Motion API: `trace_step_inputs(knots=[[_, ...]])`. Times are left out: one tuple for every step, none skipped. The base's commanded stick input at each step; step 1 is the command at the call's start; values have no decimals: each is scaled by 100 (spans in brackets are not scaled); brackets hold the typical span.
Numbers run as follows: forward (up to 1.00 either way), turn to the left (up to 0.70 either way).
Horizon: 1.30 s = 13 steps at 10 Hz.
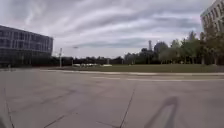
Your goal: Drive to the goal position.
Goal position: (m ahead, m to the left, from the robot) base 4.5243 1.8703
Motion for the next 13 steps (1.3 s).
trace_step_inputs(knots=[[70, 0], [70, 0], [70, 0], [70, 0], [70, 0], [70, 0], [70, 0], [70, 0], [70, 0], [70, 3], [70, 6], [70, 35], [70, 8]])
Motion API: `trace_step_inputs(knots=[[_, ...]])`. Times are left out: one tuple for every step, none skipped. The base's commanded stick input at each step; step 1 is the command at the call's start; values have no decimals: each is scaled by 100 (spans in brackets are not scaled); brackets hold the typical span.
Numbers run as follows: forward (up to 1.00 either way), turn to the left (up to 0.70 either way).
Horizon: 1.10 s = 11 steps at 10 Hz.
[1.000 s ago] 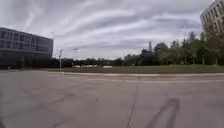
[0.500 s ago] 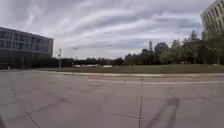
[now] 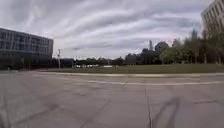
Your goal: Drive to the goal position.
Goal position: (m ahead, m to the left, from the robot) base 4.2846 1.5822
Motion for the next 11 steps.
trace_step_inputs(knots=[[70, 0], [70, 0], [70, 0], [70, 5], [70, 35], [70, 25], [70, 0], [70, 0], [70, 0], [70, 0], [70, 0]])
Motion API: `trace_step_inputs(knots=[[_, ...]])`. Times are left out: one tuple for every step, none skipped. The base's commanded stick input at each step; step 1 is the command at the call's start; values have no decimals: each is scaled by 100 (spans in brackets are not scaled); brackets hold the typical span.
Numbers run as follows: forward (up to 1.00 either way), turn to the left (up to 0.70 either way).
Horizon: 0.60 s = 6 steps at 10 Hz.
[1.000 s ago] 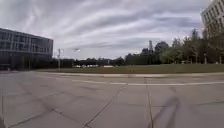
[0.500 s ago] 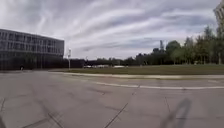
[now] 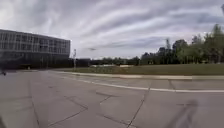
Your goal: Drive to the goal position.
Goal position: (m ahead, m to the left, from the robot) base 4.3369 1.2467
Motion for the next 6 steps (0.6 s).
trace_step_inputs(knots=[[70, 0], [70, 0], [70, 0], [70, 0], [70, 0], [70, 0]])
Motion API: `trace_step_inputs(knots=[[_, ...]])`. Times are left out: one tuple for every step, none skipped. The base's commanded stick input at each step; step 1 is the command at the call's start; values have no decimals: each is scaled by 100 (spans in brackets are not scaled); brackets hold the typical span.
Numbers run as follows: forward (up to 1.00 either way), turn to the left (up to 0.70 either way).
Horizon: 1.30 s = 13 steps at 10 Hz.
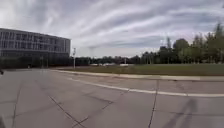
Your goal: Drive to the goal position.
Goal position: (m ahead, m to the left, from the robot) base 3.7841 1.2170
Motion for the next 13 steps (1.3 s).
trace_step_inputs(knots=[[70, 0], [70, 0], [70, 0], [70, 0], [70, 0], [70, 0], [70, 0], [70, 0], [70, 0], [70, 0], [70, 16], [70, 35], [70, 35]])
